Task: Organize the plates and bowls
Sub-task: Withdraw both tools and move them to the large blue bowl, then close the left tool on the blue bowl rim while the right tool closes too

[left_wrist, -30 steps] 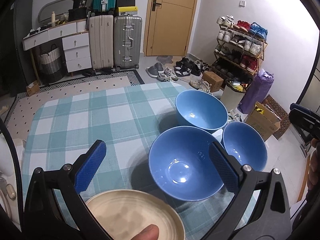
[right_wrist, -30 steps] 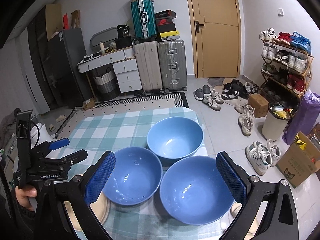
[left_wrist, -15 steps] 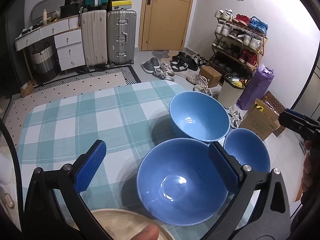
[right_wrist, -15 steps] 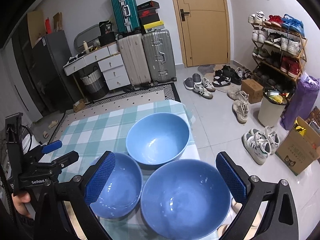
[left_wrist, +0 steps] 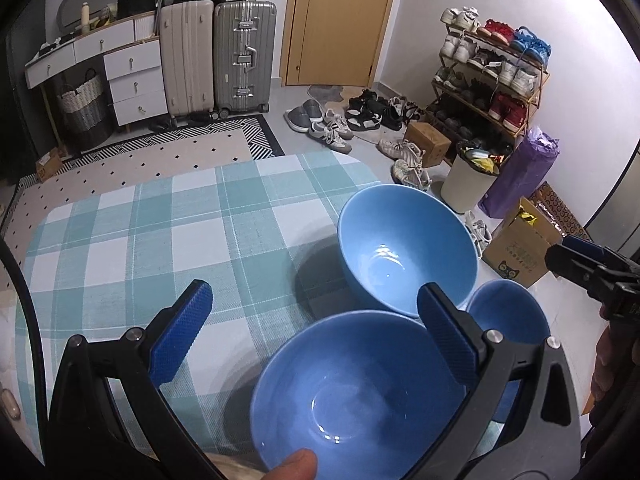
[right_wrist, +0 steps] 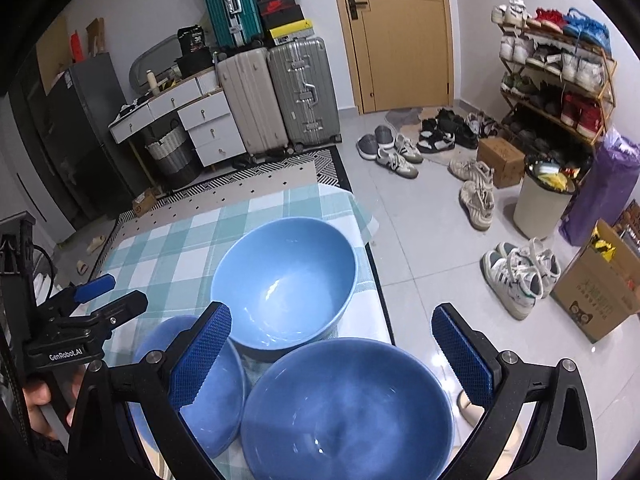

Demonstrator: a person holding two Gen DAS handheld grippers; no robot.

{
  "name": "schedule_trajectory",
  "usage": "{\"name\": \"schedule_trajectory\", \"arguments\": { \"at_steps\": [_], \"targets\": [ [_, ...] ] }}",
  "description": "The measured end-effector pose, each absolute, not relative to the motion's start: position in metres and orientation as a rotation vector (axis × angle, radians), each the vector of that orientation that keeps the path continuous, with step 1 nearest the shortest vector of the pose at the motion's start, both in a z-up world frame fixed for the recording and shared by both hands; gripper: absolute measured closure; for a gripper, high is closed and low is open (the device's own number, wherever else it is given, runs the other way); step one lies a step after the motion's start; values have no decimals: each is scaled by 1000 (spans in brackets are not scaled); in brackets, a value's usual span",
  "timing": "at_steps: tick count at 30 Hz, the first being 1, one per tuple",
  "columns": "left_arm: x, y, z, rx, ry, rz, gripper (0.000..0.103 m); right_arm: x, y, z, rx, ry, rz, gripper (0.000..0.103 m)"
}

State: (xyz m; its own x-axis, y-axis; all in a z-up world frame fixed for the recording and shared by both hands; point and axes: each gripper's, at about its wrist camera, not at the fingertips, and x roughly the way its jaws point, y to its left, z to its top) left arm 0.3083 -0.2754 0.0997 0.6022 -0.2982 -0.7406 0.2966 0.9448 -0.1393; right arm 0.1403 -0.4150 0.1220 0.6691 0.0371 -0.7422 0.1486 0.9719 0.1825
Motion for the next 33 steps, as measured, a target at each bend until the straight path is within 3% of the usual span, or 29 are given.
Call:
{"name": "schedule_trajectory", "arguments": {
  "at_steps": [16, 27, 33],
  "targets": [
    [361, -310, 53, 26, 951, -332, 1, 191, -426, 68, 278, 952, -42, 1],
    [390, -319, 22, 26, 1010, -331, 1, 211, -434, 45, 294, 1006, -34, 15],
    [397, -326, 12, 35, 1029, -363, 14, 217, -433, 38, 279, 1025, -20, 23]
  ]
}}
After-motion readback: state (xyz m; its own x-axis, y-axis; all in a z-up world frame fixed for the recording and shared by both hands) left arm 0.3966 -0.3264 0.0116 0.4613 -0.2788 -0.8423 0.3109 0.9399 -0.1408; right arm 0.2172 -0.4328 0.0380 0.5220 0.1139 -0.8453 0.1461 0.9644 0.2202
